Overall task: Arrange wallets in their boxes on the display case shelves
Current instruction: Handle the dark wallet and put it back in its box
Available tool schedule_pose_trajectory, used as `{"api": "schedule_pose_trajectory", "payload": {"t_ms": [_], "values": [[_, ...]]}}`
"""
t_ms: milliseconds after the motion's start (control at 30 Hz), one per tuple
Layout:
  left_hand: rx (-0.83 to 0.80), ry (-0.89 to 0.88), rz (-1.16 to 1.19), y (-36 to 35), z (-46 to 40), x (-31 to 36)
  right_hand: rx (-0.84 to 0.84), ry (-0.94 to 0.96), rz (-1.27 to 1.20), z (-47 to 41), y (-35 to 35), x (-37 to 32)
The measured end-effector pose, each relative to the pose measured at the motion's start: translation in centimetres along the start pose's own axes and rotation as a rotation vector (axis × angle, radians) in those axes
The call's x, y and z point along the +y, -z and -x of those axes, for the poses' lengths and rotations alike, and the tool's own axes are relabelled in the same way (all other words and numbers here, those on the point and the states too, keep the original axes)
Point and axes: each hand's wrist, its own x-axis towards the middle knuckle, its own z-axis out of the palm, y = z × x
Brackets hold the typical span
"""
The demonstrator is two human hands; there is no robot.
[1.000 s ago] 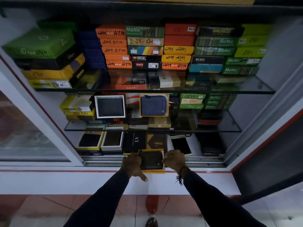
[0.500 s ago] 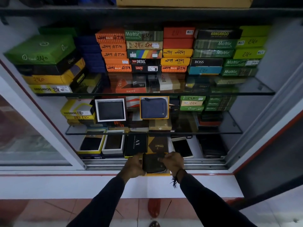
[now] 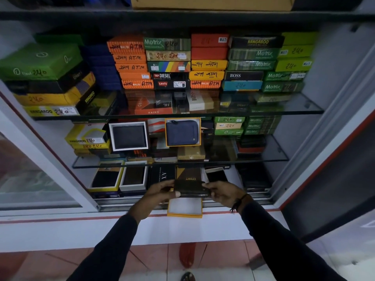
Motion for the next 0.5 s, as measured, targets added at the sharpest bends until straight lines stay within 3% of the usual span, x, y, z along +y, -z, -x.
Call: {"api": "schedule_pose_trajectory", "payload": {"t_ms": [167,333,500], "values": [[0.139,0.066,0.271,-1.1,-0.8,-0.5,-0.033,0.052,-0.160,0.6,-0.2,1.2],[-0.015,0.123,0.674,-3.1,-1.7,-0.8,-0.263,0.036,-0.081,1.1,-2.8,2.5],[-0.025,0.087,0.706,-2.2,-1.5,-1.4,-0.149,0.159,0.023,1.2,-3.4,2.0]]}}
